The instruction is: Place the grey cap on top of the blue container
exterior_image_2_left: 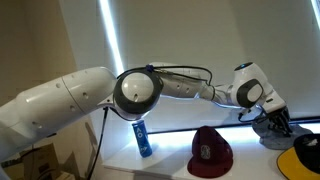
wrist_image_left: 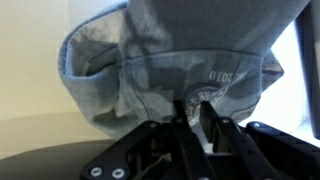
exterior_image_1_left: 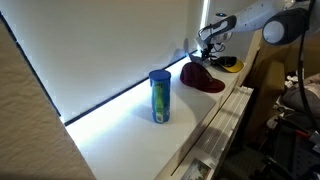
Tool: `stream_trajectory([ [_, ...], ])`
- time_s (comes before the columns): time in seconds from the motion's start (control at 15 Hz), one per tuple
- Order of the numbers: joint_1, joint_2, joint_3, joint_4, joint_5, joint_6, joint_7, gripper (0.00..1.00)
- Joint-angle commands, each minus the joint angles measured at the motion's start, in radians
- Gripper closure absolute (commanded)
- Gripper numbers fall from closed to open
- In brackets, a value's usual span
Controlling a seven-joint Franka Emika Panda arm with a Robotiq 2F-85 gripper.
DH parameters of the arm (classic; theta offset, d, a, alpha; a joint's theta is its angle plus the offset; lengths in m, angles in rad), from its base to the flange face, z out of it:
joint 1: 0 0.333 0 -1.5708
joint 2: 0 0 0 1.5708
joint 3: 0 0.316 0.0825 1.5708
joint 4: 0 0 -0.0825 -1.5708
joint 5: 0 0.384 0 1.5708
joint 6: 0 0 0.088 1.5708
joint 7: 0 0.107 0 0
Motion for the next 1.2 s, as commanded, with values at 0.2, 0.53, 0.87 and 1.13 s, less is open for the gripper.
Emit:
stream_trajectory([
  [0.2, 0.001, 0.003, 0.0, 0.0, -0.003, 0.016, -0.009, 0.98],
  [0.53, 0.021, -0.159, 0.069, -0.12, -0.01, 0.077, -0.325, 0.99],
  [0.87, 0.039, -0.313, 0.111, -0.217, -0.003, 0.162, -0.616, 0.99],
  [1.13, 0.033, -0.464, 0.191, -0.363, 0.007, 0.209, -0.883, 0.99],
])
